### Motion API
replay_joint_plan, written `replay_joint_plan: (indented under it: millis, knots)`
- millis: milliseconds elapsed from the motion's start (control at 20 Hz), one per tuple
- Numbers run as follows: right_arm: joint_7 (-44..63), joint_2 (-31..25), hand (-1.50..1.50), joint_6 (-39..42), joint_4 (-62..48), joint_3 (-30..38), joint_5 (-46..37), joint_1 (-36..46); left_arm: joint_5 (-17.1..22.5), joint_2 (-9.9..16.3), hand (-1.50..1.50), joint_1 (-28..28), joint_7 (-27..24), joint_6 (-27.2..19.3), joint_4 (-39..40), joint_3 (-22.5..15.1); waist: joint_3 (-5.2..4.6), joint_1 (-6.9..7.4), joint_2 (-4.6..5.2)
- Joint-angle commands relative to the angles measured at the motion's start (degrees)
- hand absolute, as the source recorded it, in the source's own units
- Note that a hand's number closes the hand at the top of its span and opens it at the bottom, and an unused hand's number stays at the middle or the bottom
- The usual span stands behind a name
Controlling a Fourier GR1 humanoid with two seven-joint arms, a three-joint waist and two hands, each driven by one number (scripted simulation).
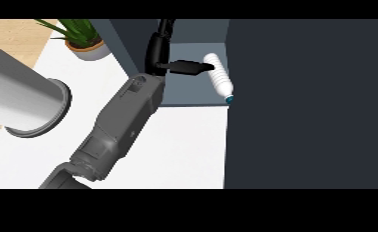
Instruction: Pick up the bottled water, place it into the cabinet and close the cabinet
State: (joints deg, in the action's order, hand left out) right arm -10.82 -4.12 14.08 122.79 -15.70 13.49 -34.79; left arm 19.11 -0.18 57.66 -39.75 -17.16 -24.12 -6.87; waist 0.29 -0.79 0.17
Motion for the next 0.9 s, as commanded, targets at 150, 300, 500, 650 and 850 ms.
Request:
replay_joint_plan:
  millis: [150, 300, 500, 650, 850]
  knots:
    - [2.42, 1.09, -1.50, -2.49, 2.26, -2.23, -2.03, 0.38, 3.57, 0.35, -1.50, -12.36, 4.04, 2.14, -14.60, -1.51, -0.30, 3.30, -1.23]
    - [0.27, 1.42, -1.50, -2.39, 0.74, -2.30, -2.61, -0.91, 5.37, 0.99, -1.50, -18.82, 4.94, 3.97, -21.04, -3.86, -0.29, 3.59, -1.31]
    - [-1.54, 0.82, -1.50, -1.33, -0.64, -2.14, -2.19, -2.61, 6.83, 1.63, -1.50, -22.91, 12.13, 0.66, -34.15, -7.33, -0.24, 4.20, -1.66]
    - [-0.75, -0.67, -1.50, -0.66, 2.25, -0.93, -0.45, -4.23, 6.11, 3.55, -1.50, -29.69, 15.54, -0.68, -45.58, -10.95, -0.23, 4.06, -1.67]
    - [2.35, 0.09, -1.50, -1.87, 0.81, -0.69, 0.18, 0.62, 4.72, 4.64, -1.50, -39.50, 22.06, -4.51, -63.15, -16.50, -0.24, 3.42, -1.01]
